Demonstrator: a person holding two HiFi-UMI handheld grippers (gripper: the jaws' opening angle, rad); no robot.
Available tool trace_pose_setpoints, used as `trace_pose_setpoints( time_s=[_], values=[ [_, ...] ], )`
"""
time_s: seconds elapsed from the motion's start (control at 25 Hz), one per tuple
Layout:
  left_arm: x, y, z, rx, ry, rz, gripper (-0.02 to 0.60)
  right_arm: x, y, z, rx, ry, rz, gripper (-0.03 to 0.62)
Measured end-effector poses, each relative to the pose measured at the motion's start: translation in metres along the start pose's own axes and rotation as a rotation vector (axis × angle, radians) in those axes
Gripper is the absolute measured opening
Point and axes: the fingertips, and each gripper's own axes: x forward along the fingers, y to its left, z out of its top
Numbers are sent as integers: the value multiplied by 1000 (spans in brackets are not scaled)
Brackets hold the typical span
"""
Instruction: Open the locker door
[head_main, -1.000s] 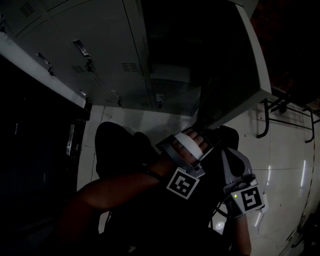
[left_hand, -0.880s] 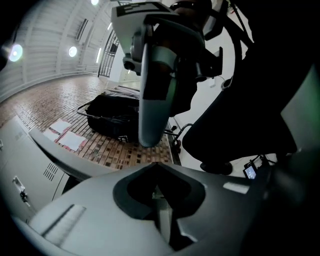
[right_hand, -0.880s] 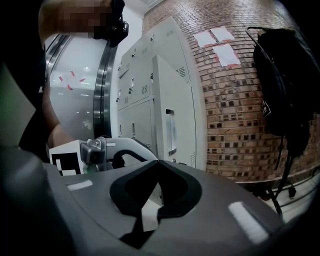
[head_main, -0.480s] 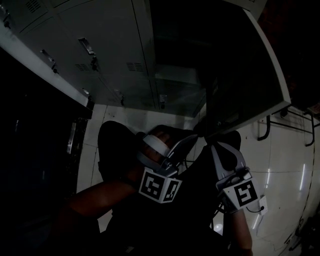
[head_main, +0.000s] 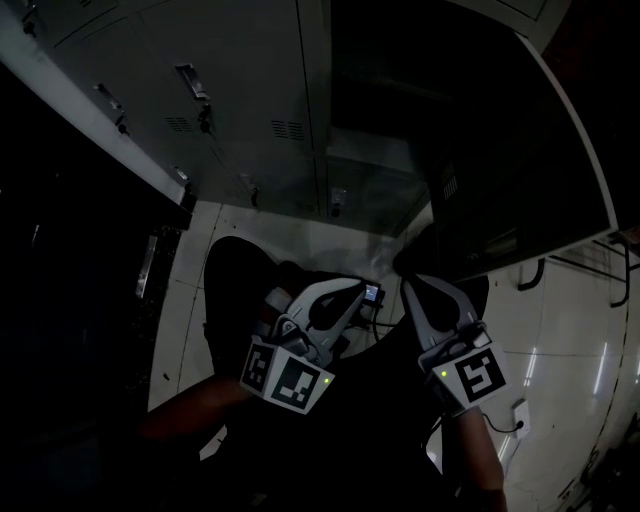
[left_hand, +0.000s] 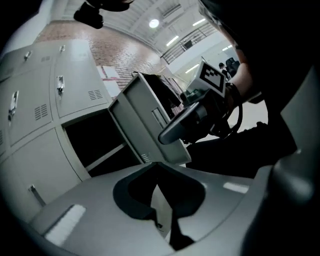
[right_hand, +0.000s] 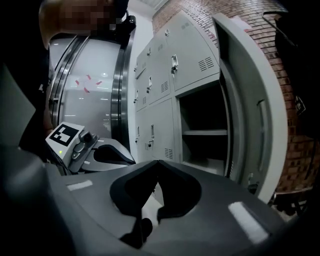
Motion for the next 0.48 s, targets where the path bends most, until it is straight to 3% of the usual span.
trace_pose_setpoints(
  time_s=[0.28,0.48],
  values=[
    [-13,16,-14,-257,-43,11,12,4,3,-6,-1,18,5,3],
    [-21,23,-25,-522,-115,-2,12,4,5,-13,3,34,7,2]
  ],
)
